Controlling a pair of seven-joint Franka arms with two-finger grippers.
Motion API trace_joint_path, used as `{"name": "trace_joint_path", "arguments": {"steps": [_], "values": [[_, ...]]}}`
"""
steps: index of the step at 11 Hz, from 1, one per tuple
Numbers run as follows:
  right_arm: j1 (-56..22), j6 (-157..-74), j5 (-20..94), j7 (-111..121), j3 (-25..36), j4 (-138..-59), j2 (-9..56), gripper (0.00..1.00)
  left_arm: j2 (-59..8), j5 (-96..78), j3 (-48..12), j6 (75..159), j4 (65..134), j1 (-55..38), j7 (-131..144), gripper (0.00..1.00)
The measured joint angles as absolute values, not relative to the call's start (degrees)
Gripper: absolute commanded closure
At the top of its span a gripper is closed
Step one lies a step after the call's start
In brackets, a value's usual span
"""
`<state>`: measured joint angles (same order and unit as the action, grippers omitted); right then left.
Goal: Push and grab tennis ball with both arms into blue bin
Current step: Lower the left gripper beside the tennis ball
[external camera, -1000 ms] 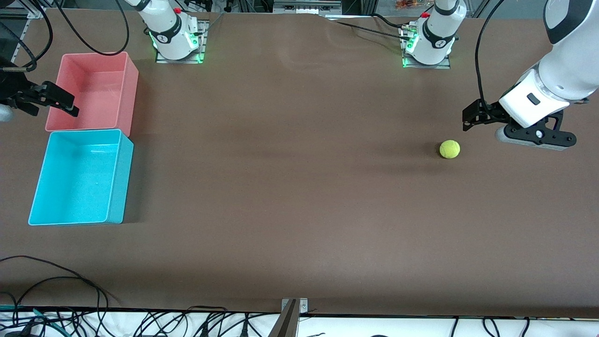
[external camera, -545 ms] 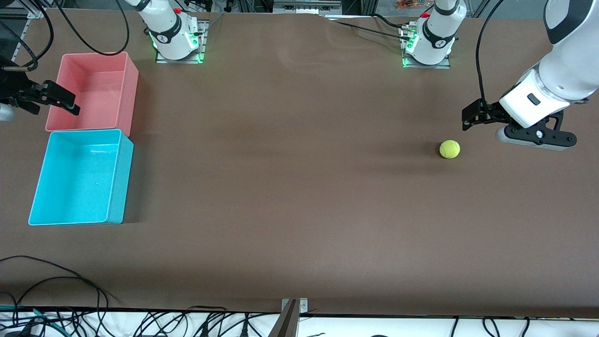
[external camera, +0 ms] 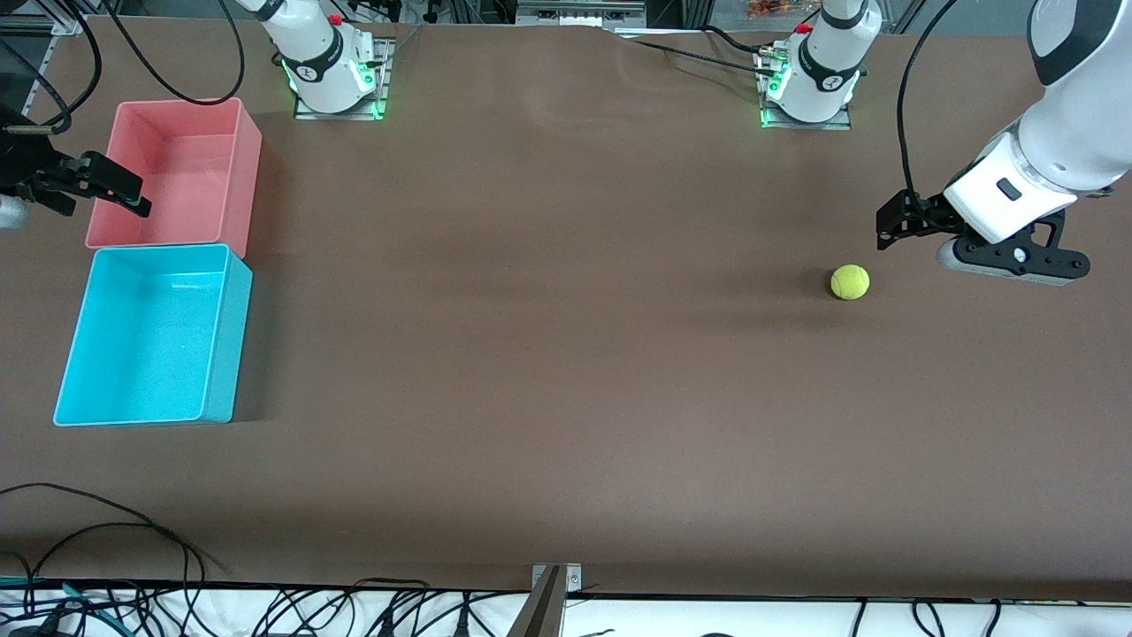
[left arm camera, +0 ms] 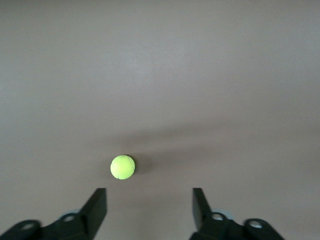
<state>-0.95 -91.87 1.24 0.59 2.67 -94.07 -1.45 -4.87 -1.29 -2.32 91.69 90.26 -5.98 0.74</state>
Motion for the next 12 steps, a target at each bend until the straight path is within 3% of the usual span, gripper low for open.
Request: {"name": "trace_joint_path", "arguments": {"steps": [1,6,9,12], "values": [[-0.9,-91.8,1.2,0.6,2.7,-94.1,-1.4,0.0,-5.0,-1.3,-2.2,91.5,90.3,-5.9,0.7,1.0],[-0.9,-89.8,1.2,0.6,2.7,-94.0,-1.5,0.0,-5.7,-0.7,-1.4,87.4,90.4,1.2,3.3,1.0],[-0.9,-89.1,1.2,0.6,2.9,-94.0,-1.6,0.0,-8.0,-2.4,-1.2,87.1,91.5,11.1,22.7,1.0],[-0.9,-89.1,1.2,0.6,3.0,-94.0,-1.8,0.0,-9.1,-2.4,-2.3,87.9,92.8,11.0,51.0,1.0]]}}
